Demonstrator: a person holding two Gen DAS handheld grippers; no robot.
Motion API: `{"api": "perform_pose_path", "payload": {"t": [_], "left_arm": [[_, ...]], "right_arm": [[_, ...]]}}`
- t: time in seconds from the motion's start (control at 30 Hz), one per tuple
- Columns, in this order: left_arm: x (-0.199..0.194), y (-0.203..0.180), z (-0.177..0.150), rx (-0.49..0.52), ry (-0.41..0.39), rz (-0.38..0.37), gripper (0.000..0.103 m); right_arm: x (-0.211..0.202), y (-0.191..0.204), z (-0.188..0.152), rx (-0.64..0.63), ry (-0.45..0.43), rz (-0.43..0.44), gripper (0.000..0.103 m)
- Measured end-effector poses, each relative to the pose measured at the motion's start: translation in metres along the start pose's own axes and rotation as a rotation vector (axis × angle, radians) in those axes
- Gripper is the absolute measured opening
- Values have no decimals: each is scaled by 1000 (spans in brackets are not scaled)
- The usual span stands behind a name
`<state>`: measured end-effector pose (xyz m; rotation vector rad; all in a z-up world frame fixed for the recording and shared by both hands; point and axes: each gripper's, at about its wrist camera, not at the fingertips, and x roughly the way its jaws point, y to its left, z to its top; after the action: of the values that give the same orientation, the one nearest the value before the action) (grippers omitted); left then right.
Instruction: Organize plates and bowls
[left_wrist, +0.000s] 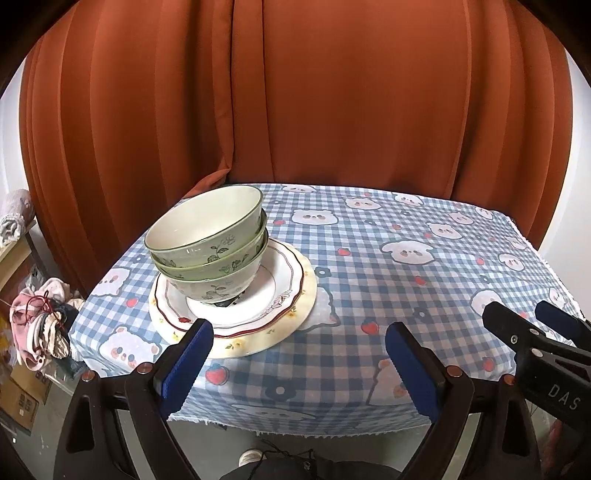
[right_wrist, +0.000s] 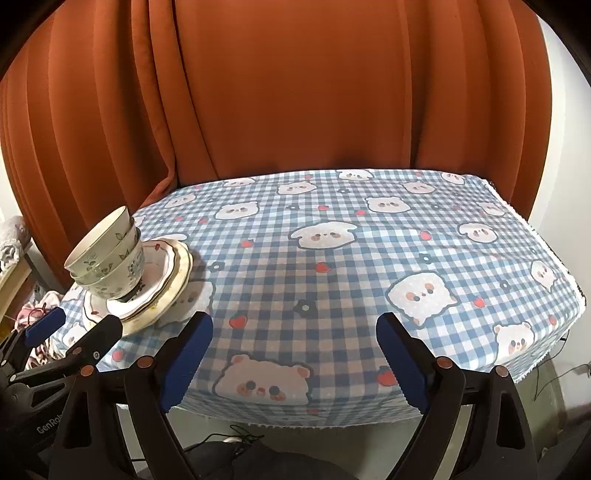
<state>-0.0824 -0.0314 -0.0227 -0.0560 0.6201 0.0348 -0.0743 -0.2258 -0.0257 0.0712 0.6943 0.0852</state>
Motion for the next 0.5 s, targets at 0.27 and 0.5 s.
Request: {"api": "perform_pose_path", "payload": {"t": [0.27, 0.5], "left_arm": [[-4, 2, 1, -10, -5, 26, 98], [-4, 6, 1, -21, -3, 42, 98]], "right_arm": [[-5, 2, 1, -7, -8, 21, 95], [-2, 7, 2, -19, -1, 36, 95]]}}
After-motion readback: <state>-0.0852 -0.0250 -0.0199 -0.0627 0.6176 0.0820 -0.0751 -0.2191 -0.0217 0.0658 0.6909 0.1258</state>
